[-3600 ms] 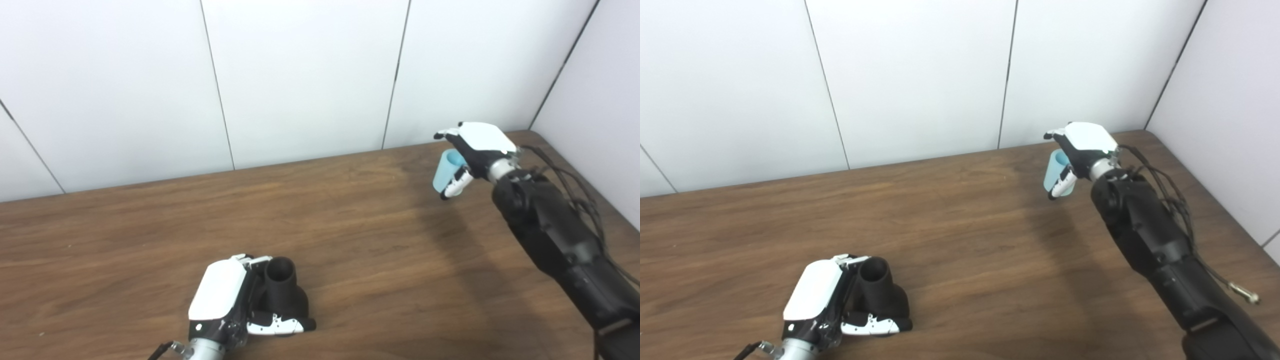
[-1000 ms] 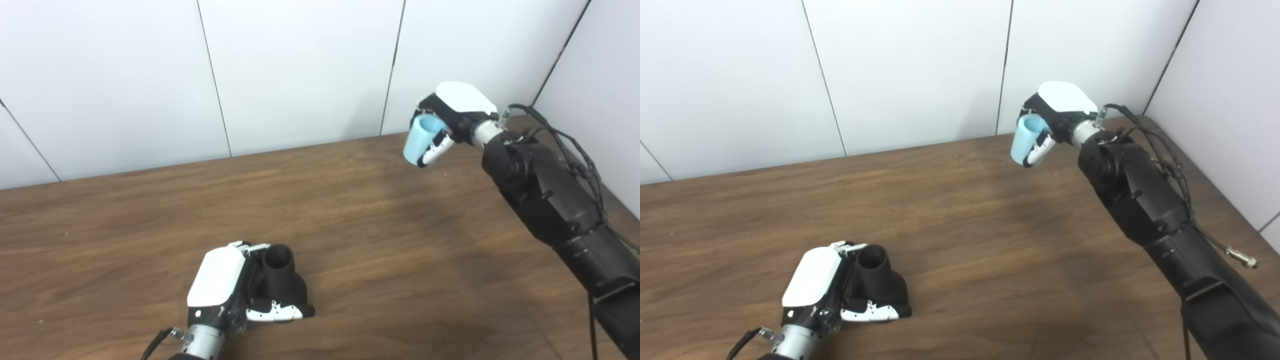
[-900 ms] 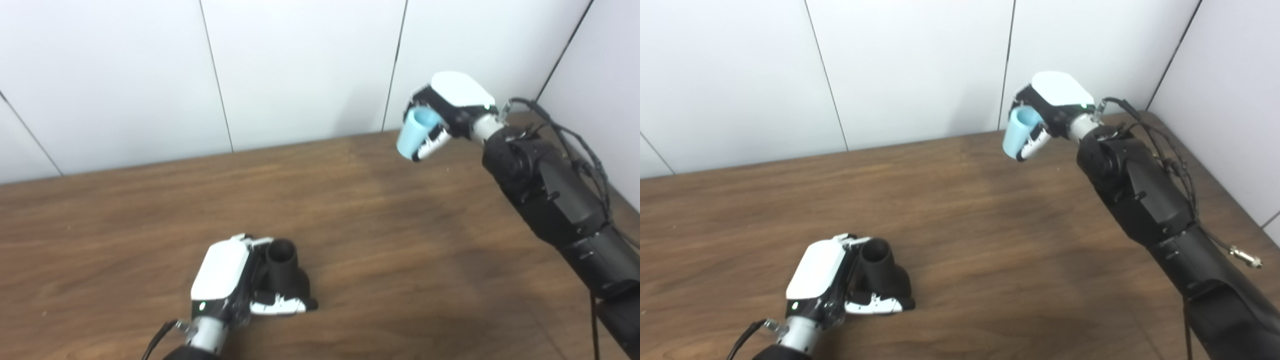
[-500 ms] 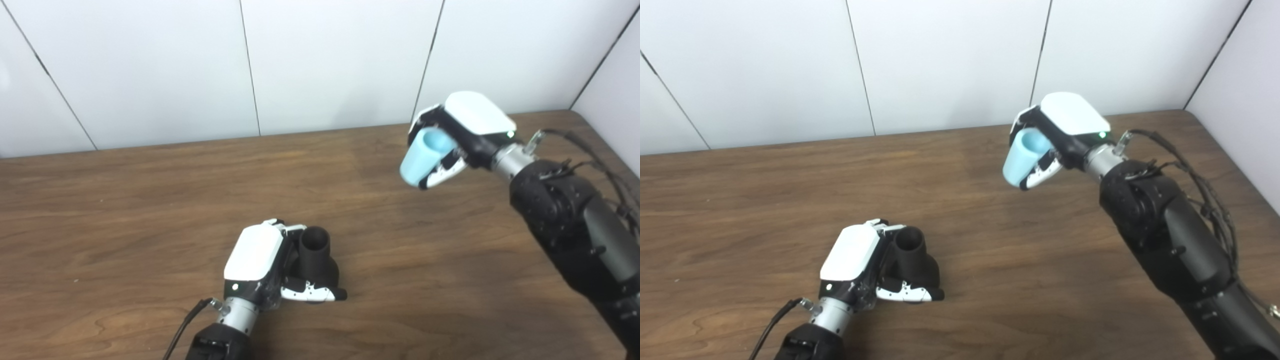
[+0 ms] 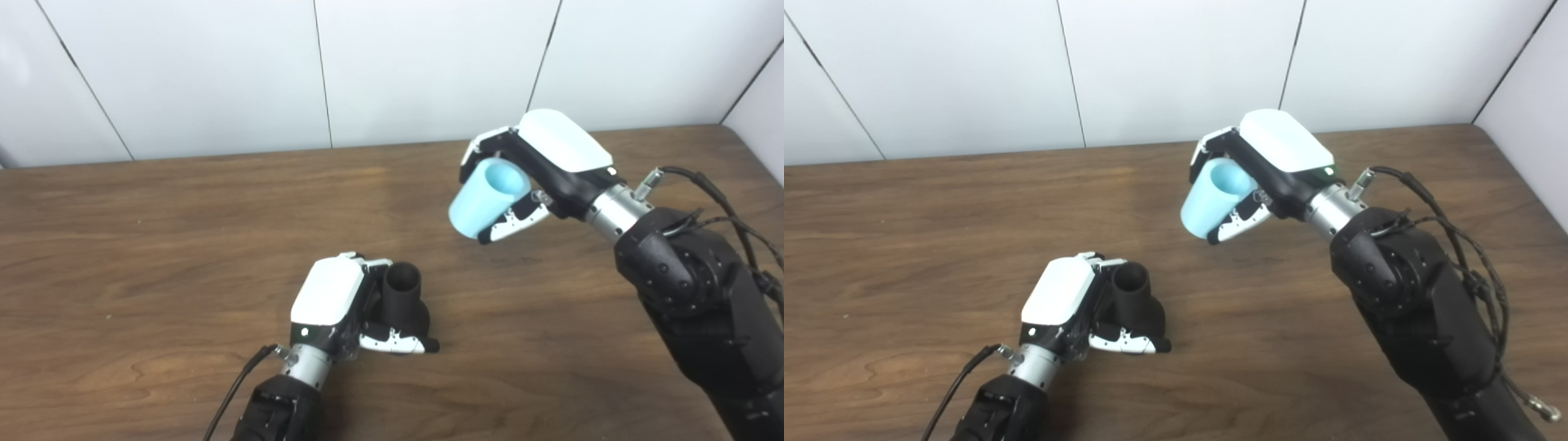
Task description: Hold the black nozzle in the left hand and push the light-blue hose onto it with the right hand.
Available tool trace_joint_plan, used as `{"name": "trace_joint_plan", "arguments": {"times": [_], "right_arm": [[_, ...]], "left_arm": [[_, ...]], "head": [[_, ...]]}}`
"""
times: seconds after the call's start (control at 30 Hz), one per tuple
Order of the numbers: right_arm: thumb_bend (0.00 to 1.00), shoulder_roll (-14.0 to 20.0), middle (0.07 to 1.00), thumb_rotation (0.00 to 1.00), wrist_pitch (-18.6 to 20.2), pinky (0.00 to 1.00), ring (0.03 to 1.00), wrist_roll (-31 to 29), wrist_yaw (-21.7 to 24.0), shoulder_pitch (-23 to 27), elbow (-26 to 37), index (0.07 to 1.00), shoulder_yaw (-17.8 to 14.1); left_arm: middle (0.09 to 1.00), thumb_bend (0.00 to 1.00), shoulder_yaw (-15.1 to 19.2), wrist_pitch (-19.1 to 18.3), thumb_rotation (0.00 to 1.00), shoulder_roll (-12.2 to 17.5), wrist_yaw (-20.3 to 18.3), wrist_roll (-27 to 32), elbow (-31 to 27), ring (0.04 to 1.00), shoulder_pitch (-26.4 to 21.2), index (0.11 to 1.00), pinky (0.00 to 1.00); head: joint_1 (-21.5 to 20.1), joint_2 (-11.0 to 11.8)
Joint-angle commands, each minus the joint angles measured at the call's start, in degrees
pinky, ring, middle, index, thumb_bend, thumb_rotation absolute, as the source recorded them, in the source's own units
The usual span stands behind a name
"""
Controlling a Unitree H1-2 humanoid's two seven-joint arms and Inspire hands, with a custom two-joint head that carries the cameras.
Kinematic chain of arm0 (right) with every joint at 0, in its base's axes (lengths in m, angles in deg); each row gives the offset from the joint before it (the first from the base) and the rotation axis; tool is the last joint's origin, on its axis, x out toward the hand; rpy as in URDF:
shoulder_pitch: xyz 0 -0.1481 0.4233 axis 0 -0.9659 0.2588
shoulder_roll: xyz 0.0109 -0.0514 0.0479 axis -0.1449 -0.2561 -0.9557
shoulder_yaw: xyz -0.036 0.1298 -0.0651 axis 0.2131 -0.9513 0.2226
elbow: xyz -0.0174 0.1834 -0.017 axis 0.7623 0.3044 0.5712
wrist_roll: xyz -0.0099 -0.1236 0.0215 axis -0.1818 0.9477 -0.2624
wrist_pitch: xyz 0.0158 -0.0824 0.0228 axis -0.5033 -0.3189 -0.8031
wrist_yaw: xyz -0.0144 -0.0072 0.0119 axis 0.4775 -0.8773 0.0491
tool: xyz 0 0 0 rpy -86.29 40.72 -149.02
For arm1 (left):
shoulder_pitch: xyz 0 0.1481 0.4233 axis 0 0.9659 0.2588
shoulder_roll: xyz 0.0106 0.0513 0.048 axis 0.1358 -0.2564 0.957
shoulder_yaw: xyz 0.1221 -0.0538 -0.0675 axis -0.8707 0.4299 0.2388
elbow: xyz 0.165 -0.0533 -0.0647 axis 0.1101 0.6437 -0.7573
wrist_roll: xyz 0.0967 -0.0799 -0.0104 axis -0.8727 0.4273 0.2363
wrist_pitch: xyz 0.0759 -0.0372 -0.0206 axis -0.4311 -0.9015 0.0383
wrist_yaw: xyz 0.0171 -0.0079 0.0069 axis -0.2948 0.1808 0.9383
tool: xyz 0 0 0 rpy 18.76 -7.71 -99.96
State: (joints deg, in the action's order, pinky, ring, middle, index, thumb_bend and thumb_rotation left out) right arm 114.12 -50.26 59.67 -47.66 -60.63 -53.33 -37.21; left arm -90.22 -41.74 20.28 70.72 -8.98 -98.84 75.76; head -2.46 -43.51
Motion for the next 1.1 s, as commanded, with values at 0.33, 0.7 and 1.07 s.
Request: {"name": "trace_joint_plan", "arguments": {"times": [0.33,0.7,1.07], "right_arm": [[0.52,-3.3,0.493,0.0,3.3,0.38,0.404,0.9,5.8,1.6,11.6,0.504,-0.5],[0.52,-5.4,0.5,0.0,8.1,0.36,0.395,0.8,11.8,3.8,17.2,0.508,-2.1],[0.52,-6.0,0.496,0.0,6.0,0.37,0.394,4.9,13.4,2.6,17.1,0.51,-0.5]], "left_arm": [[0.428,0.52,-0.1,-1.1,0.0,-0.8,-2.2,-0.5,-0.5,0.633,1.4,0.511,0.82],[0.44,0.52,-0.2,-0.5,0.0,-0.7,-1.9,-0.9,-0.3,0.639,1.3,0.517,0.82],[0.443,0.52,-0.2,-0.7,0.0,-0.9,-1.9,-1.0,-0.4,0.638,1.3,0.515,0.82]], "head": [[0.2,-0.5],[0.3,-0.5],[0.5,-0.9]]}}
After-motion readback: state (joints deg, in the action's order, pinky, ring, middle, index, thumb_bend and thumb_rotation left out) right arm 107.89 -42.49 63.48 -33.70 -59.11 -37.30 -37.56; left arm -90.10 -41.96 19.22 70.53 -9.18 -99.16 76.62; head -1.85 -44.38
